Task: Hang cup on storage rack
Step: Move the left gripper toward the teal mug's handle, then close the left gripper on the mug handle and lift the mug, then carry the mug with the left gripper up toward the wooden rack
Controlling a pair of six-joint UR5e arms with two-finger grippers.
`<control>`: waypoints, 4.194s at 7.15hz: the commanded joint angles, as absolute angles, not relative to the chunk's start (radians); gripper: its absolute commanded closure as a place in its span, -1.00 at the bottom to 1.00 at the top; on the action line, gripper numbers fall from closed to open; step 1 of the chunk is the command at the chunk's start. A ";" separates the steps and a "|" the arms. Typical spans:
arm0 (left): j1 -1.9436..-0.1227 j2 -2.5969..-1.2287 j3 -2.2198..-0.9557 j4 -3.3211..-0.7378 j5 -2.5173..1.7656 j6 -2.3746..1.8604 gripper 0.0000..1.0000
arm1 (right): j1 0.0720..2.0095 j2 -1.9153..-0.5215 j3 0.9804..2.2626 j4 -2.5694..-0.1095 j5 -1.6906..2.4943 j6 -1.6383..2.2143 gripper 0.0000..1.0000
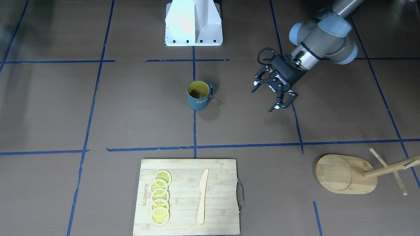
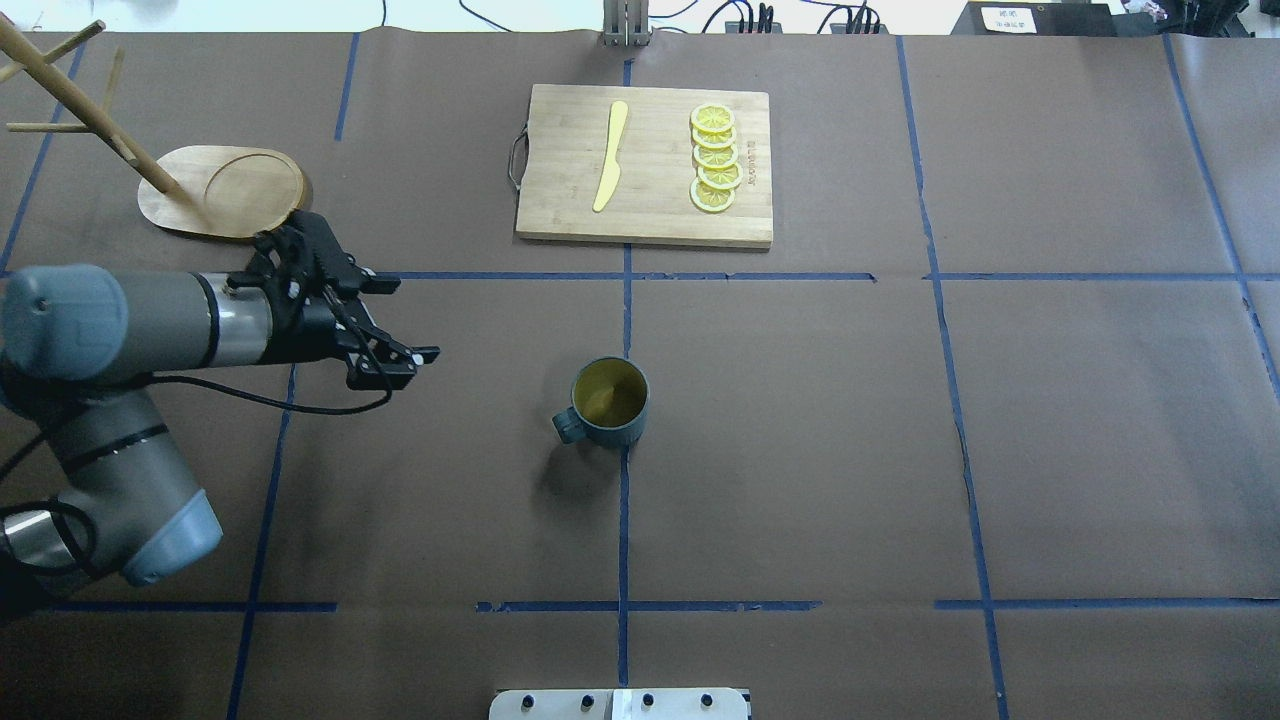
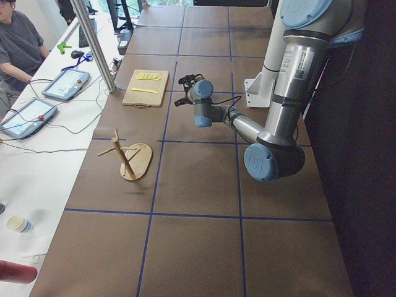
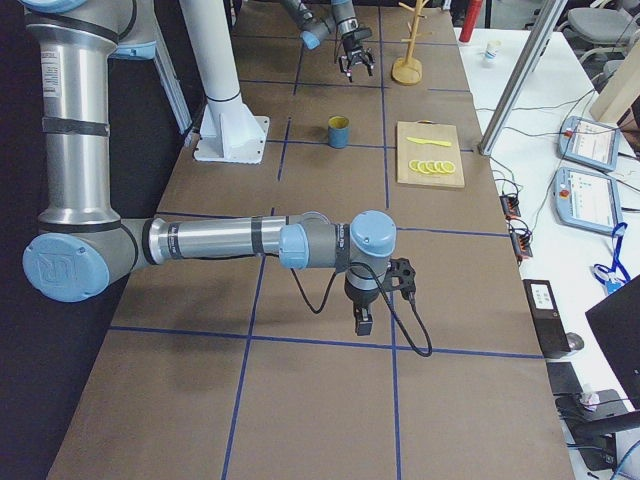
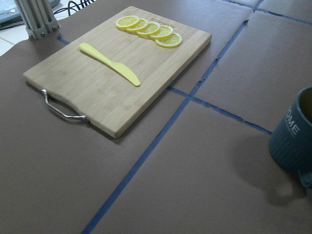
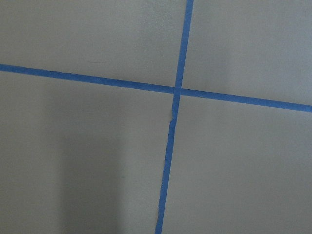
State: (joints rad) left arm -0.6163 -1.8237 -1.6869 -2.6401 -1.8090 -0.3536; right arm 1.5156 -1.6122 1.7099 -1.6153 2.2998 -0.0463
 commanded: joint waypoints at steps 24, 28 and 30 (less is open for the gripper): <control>-0.602 -2.031 -1.614 -2.780 -1.644 -1.277 1.00 | 1.514 -1.603 1.707 -1.615 2.302 -0.045 -0.99; -0.761 -2.031 -1.615 -2.818 -1.655 -1.967 1.00 | 1.514 -1.603 1.701 -1.615 2.303 -0.049 -0.99; -0.811 -2.029 -1.597 -2.888 -1.654 -2.319 1.00 | 1.514 -1.603 1.703 -1.615 2.303 -0.049 -0.99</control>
State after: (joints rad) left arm -0.7823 -2.0299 -1.6084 -2.8442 -1.6544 -2.1292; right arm 1.5141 -1.6030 1.7032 -1.6153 2.3025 -0.0488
